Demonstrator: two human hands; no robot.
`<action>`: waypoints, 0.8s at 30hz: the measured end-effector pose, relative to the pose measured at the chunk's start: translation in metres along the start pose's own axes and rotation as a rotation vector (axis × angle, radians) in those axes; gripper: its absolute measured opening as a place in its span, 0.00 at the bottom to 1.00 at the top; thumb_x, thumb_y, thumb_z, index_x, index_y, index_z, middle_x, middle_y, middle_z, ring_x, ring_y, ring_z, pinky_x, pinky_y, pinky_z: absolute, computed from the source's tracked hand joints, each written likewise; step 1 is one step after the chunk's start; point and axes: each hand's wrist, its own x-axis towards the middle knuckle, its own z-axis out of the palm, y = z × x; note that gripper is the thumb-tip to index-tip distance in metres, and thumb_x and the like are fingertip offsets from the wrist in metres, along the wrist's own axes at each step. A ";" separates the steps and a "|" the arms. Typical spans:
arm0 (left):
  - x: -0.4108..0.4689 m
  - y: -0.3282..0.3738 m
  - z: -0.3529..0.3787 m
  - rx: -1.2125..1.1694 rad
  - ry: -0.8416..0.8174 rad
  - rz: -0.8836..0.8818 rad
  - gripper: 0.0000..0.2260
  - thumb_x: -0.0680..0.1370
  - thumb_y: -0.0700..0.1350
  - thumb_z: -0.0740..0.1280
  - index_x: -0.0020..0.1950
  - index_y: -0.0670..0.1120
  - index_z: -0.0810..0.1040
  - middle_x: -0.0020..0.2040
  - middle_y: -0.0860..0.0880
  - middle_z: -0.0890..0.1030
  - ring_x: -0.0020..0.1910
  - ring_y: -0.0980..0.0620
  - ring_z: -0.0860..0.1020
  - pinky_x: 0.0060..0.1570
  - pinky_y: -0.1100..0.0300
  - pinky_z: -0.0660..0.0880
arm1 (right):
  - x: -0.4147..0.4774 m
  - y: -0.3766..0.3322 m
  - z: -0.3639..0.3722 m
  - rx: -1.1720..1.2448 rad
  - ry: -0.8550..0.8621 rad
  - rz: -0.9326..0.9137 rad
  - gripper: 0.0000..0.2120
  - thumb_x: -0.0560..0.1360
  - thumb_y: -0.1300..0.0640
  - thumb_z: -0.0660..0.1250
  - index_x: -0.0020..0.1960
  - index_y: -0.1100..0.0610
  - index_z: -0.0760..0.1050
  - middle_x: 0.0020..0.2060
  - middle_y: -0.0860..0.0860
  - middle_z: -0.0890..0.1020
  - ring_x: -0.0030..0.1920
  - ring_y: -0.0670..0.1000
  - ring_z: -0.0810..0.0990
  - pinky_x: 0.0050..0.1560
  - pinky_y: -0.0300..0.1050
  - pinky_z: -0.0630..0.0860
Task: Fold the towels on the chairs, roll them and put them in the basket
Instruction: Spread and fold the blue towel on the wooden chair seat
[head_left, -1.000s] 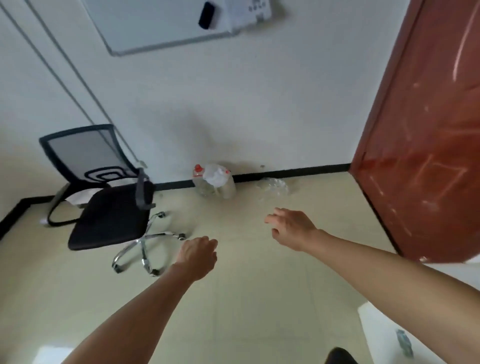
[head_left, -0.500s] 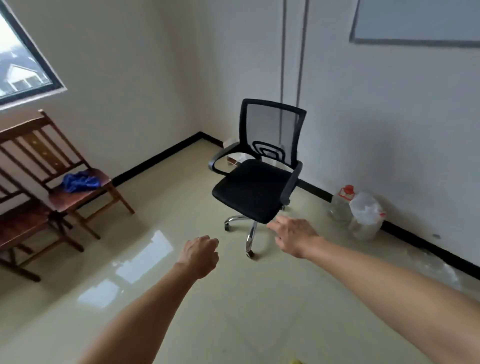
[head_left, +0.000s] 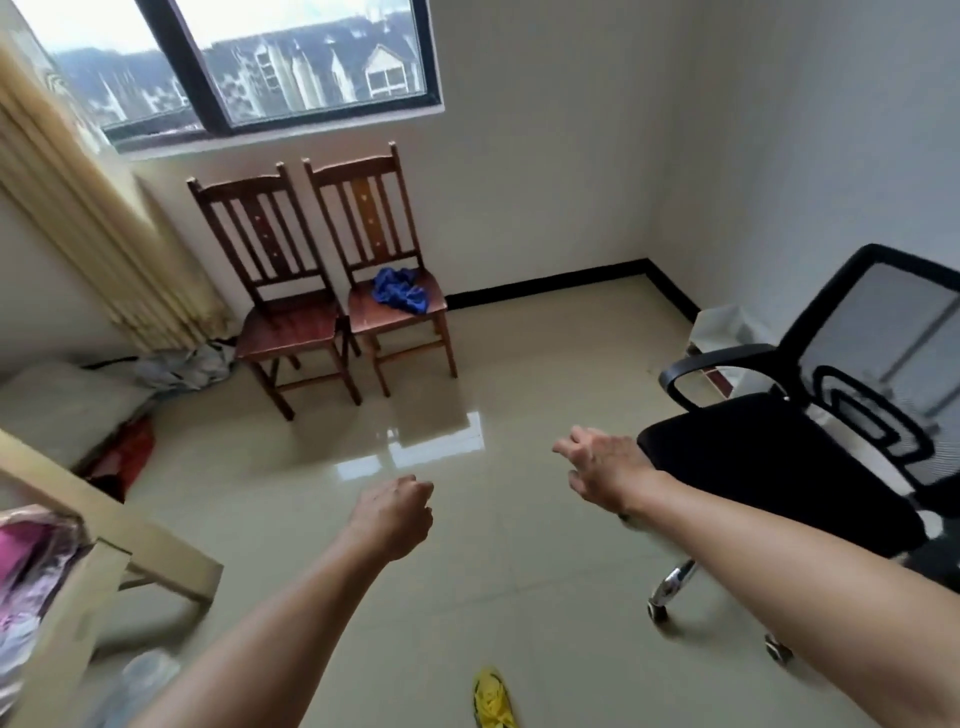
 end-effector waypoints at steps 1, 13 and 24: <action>0.024 -0.019 -0.003 0.000 0.003 -0.016 0.12 0.78 0.49 0.58 0.57 0.47 0.76 0.55 0.47 0.77 0.53 0.45 0.77 0.50 0.56 0.74 | 0.035 -0.005 -0.001 0.001 0.002 -0.014 0.18 0.77 0.54 0.59 0.67 0.51 0.68 0.56 0.53 0.74 0.56 0.56 0.75 0.48 0.49 0.74; 0.250 -0.145 -0.100 0.097 0.108 -0.025 0.06 0.78 0.44 0.57 0.49 0.46 0.73 0.52 0.46 0.74 0.51 0.45 0.75 0.42 0.56 0.63 | 0.318 -0.011 -0.071 -0.074 0.128 -0.133 0.16 0.75 0.57 0.58 0.62 0.53 0.72 0.57 0.53 0.73 0.54 0.56 0.73 0.49 0.48 0.73; 0.501 -0.222 -0.131 0.087 0.085 -0.121 0.08 0.76 0.43 0.57 0.52 0.48 0.74 0.53 0.47 0.73 0.53 0.45 0.75 0.46 0.54 0.67 | 0.605 0.071 -0.080 -0.118 0.028 -0.200 0.17 0.75 0.56 0.59 0.64 0.53 0.70 0.58 0.53 0.72 0.57 0.55 0.72 0.51 0.49 0.72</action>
